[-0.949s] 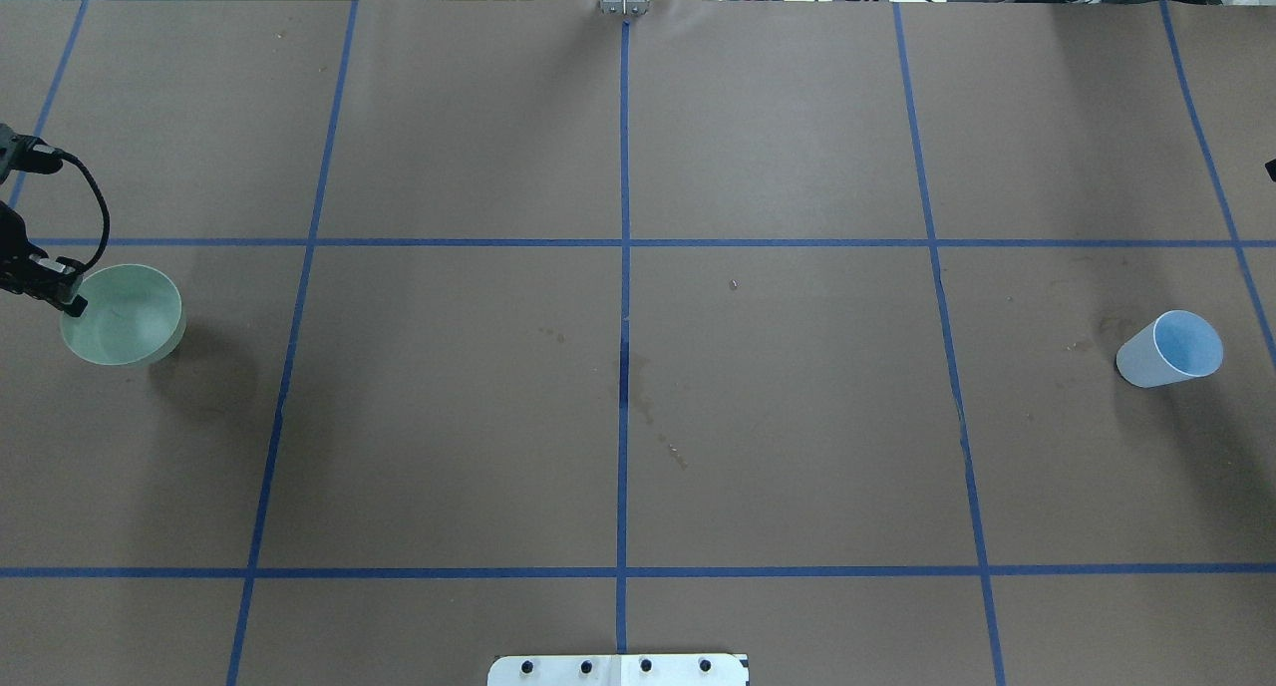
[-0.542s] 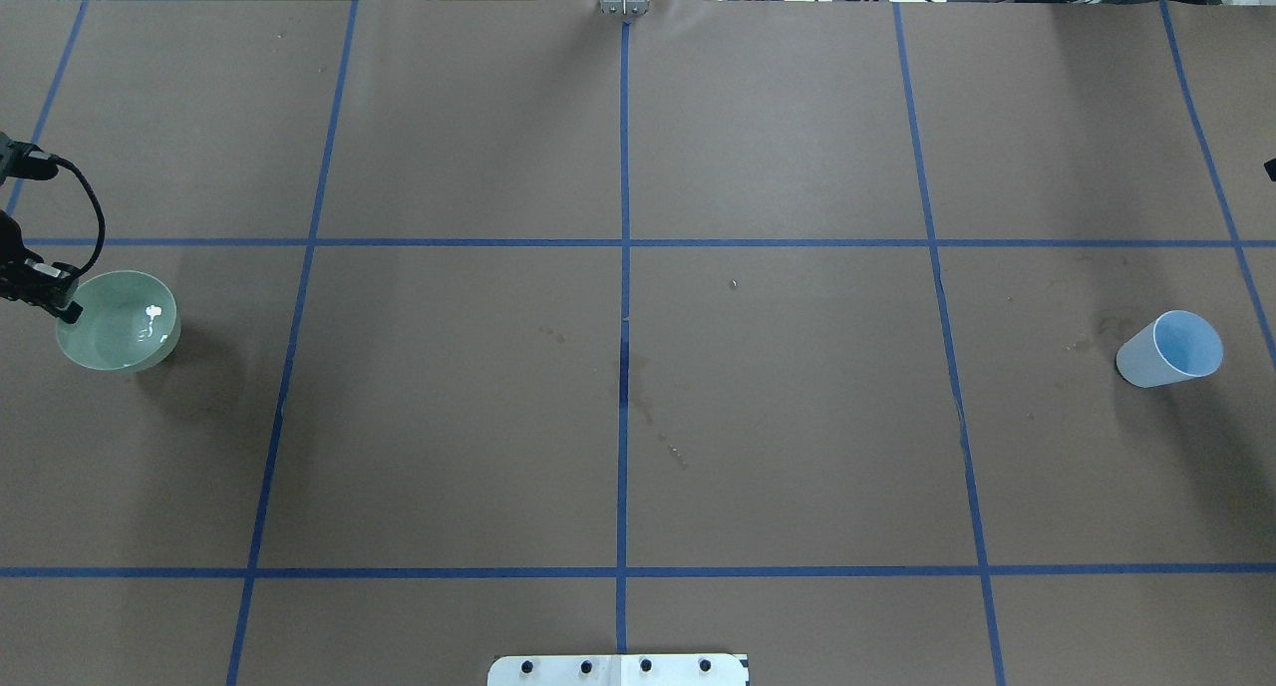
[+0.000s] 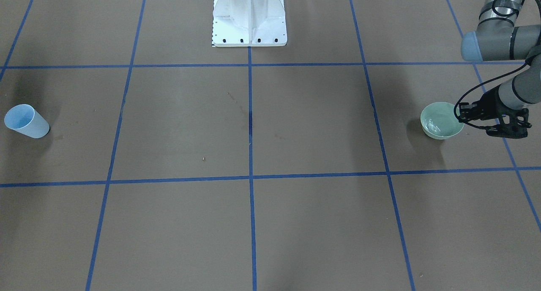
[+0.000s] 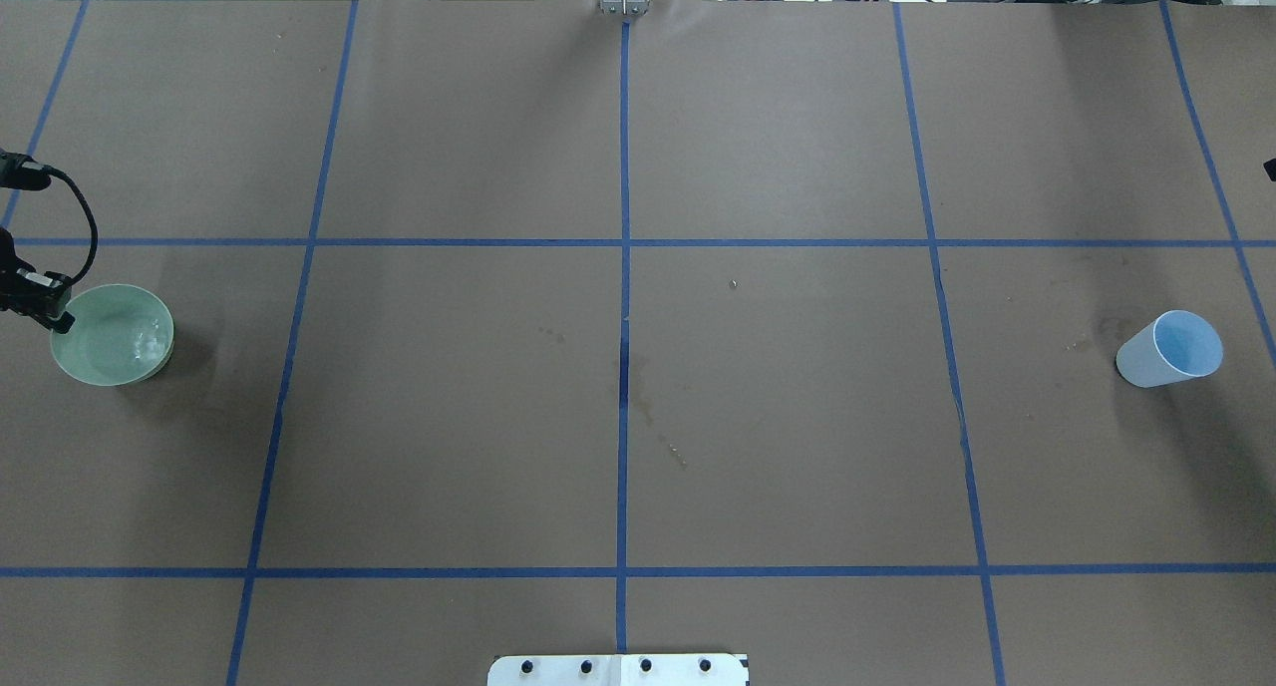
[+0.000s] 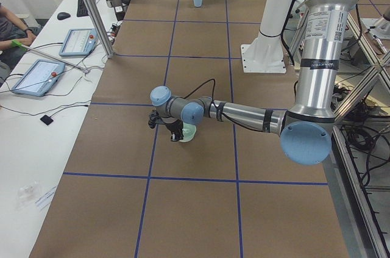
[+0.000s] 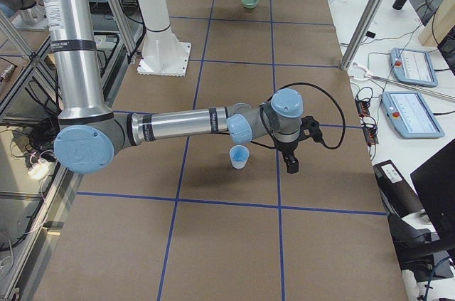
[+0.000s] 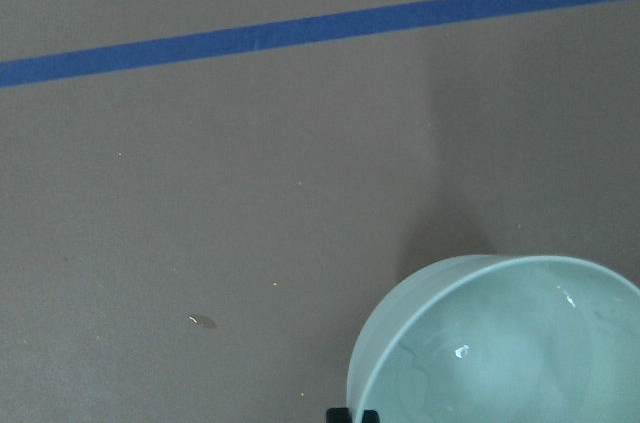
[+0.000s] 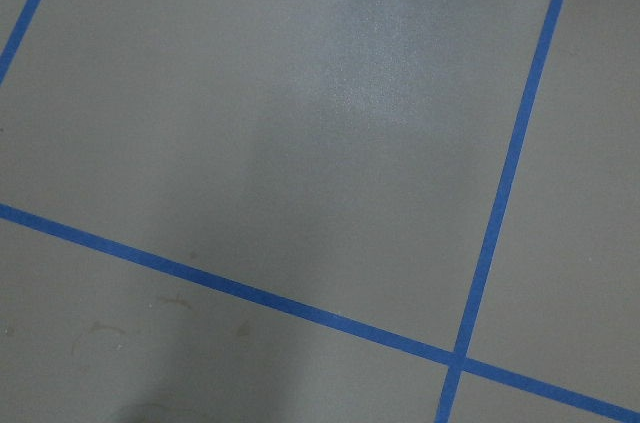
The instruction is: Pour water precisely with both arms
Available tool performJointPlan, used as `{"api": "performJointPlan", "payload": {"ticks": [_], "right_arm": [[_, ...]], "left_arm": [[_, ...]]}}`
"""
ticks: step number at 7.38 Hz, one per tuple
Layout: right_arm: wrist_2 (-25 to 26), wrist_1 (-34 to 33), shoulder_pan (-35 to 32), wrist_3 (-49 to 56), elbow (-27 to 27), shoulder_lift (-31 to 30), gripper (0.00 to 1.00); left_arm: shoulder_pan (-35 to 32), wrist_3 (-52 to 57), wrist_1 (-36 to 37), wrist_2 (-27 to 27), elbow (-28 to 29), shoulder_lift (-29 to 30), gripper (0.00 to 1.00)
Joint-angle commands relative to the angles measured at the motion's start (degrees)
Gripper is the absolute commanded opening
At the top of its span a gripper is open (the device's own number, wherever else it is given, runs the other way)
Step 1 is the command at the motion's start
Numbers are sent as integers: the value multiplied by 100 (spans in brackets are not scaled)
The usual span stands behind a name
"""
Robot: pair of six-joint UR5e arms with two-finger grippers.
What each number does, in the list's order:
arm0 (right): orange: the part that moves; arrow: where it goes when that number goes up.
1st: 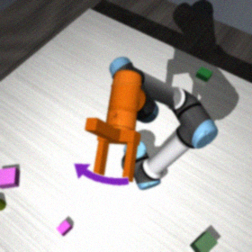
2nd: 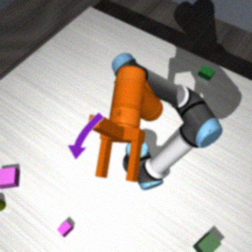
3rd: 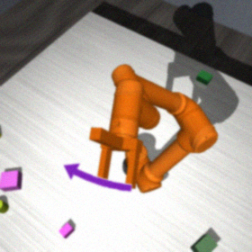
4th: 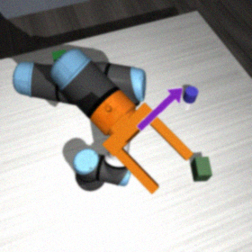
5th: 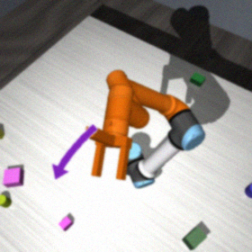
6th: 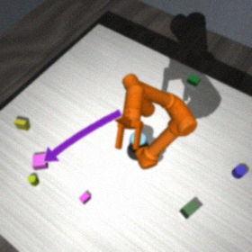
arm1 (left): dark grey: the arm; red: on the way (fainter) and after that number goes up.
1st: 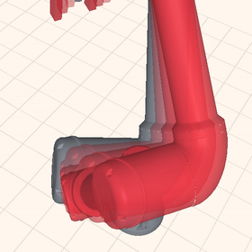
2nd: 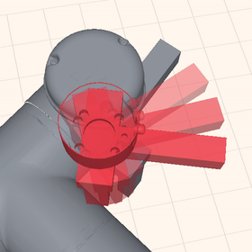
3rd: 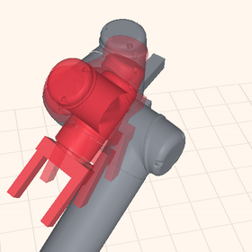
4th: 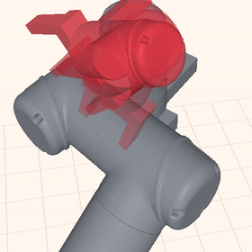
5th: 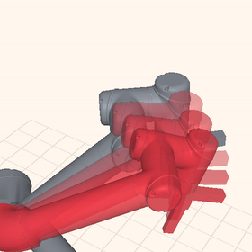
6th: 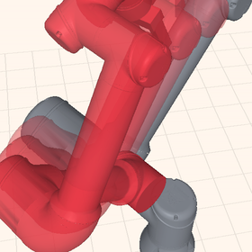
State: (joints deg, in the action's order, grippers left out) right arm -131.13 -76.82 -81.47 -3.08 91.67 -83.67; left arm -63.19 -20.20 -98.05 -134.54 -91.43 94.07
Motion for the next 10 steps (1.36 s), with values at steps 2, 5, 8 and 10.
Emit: {"api": "performJointPlan", "payload": {"ticks": [2,5,8,10], "right_arm": [[0,0,0,0,9,0,100],[0,-759,-78,270,183,131,100],[0,-1959,-404,914,457,300,100],[-123,-2459,-457,905,466,299,100]], "left_arm": [[-78,516,-21,-2,56,-90,99],[-902,525,14,16,-296,-64,99],[-1764,1377,346,77,-279,-29,99],[-2256,1395,891,42,-287,68,99]]}}
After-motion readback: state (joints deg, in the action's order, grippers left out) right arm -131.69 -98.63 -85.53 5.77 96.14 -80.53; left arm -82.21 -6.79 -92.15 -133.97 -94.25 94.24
